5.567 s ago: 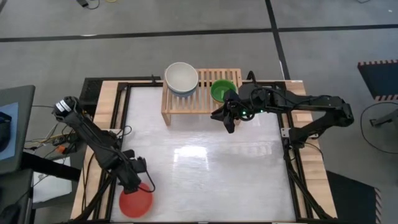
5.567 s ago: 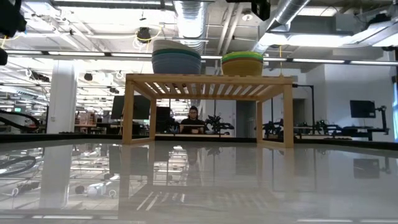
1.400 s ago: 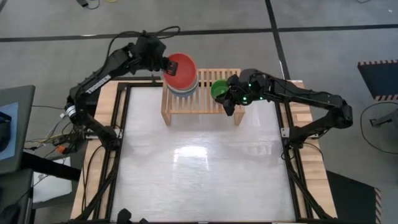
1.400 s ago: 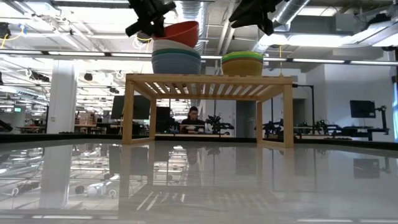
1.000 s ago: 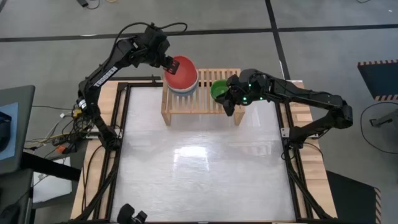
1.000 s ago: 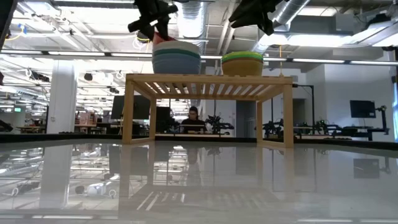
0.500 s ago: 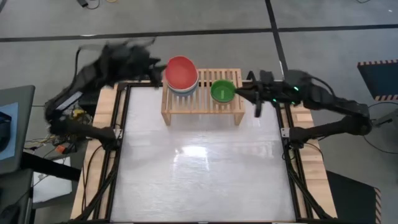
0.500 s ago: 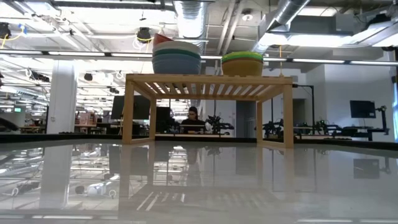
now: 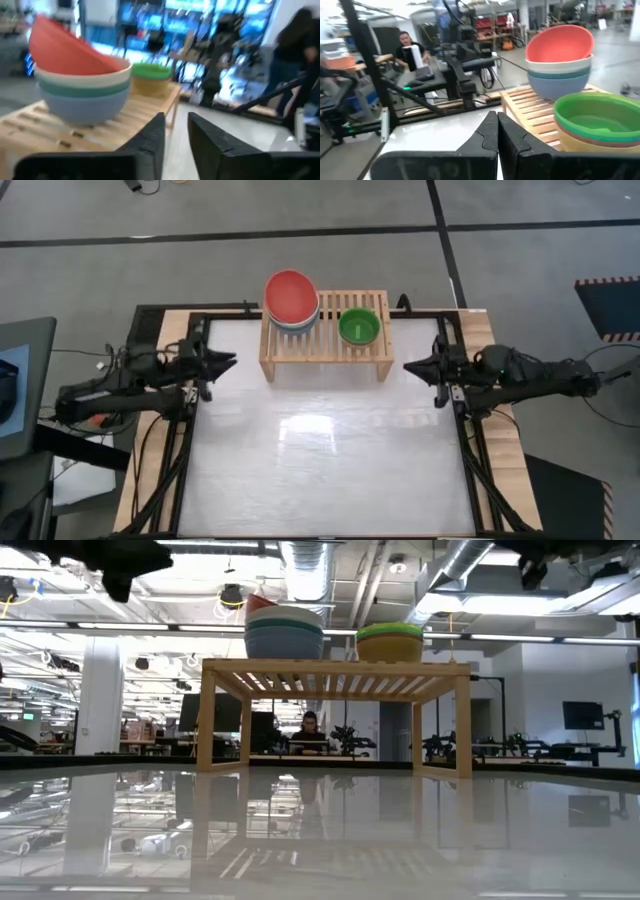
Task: Place and stack bowls onto a shelf
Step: Return to Home Position
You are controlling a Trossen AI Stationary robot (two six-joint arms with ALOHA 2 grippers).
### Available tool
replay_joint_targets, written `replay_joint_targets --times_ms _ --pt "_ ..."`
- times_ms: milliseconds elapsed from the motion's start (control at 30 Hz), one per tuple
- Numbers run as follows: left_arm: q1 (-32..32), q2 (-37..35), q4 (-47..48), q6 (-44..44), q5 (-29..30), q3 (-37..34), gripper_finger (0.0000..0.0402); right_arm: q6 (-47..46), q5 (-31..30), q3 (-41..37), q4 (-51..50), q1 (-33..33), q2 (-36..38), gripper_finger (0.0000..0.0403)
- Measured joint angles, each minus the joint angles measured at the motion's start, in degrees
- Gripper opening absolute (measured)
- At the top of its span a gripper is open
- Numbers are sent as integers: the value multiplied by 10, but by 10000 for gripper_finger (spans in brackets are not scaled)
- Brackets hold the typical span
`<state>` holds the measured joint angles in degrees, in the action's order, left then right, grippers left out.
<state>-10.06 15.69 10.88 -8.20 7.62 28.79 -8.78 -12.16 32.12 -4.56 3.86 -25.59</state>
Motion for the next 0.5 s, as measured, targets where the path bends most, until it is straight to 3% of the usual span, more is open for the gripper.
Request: replay_joint_targets --times_ms 200,500 --pt "0 -115 -43 11 -44 -117 7 11 1 -77 17 16 66 19" --pt "0 -156 -82 24 -39 -221 1 2 2 -212 81 37 184 18"
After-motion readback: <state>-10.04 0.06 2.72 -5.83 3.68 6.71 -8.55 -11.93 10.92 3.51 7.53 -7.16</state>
